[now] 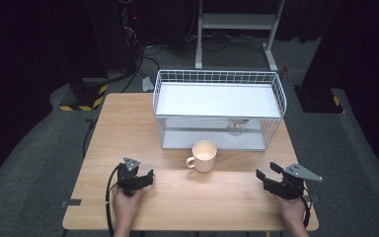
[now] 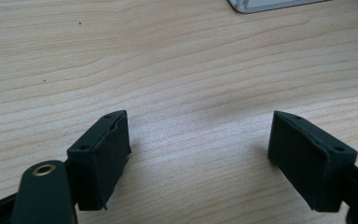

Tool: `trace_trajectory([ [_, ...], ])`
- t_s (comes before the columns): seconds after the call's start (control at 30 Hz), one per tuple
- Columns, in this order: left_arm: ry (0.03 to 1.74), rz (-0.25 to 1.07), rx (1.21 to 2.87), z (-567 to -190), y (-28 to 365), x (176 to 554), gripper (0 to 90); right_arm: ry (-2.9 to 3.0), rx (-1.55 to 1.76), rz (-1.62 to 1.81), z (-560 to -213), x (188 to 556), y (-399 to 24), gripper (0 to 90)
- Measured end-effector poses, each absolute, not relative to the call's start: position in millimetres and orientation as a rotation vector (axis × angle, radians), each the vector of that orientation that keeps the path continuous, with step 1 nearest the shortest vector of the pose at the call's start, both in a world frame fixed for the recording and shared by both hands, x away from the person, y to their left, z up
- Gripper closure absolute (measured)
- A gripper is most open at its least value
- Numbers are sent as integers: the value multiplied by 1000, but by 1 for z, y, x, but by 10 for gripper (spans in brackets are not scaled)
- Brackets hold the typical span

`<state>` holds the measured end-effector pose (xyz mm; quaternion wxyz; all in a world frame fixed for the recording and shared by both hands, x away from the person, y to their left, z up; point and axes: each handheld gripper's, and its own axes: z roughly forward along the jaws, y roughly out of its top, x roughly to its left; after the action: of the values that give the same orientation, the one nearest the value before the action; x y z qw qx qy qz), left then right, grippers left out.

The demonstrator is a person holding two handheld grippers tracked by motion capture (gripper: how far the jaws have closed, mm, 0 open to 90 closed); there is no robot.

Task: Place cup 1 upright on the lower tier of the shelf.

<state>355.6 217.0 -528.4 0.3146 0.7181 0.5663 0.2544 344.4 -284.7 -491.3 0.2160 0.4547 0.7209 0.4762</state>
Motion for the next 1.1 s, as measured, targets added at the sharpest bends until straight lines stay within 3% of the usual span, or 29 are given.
trace_trajectory([
  [1.1,1493,665,1893,-528,216,355,202,2230,1270,955,-523,358,-269,321],
])
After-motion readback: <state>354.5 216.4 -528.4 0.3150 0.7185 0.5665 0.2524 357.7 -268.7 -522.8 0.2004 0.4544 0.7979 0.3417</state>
